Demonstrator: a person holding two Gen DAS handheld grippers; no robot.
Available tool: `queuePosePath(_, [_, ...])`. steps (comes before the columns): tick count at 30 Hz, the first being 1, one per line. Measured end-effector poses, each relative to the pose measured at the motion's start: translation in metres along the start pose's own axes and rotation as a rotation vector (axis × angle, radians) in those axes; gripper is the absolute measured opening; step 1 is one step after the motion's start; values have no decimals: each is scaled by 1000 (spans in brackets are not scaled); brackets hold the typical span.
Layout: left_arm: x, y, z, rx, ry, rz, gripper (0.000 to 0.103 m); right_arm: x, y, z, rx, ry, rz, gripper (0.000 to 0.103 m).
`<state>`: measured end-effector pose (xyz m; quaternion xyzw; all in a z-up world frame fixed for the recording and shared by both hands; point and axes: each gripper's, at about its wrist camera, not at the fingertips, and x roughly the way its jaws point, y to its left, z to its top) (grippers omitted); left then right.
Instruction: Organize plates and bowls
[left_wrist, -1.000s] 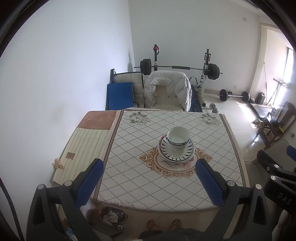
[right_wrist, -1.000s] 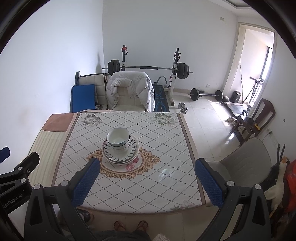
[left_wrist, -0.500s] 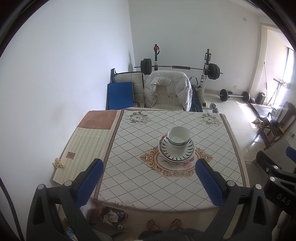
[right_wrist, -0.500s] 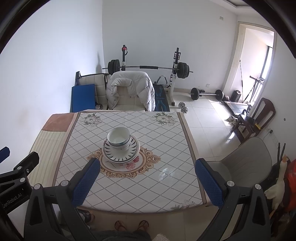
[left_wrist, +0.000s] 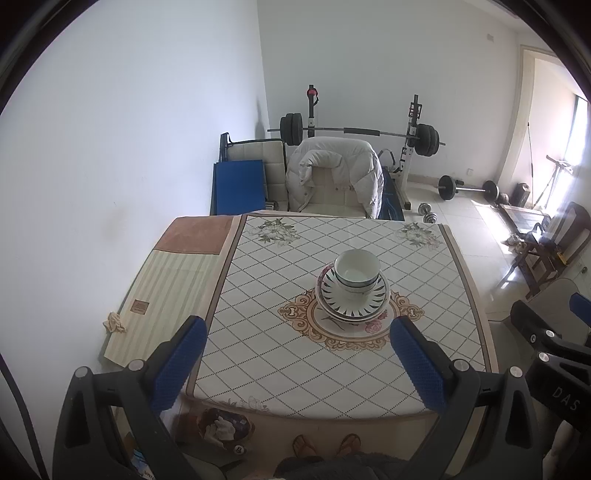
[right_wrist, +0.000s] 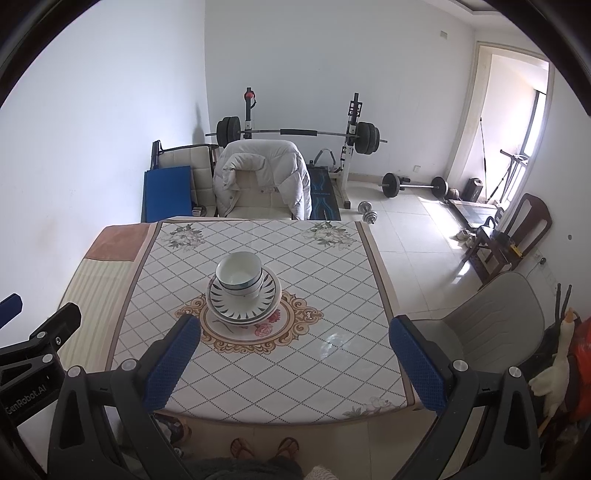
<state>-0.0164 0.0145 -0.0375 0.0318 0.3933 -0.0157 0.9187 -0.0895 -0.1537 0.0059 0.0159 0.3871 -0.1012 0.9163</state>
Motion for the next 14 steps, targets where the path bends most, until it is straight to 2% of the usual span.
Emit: queuePosePath(14, [2,3,2,-4,-10,4,102,6,5,2,2,13,5,103])
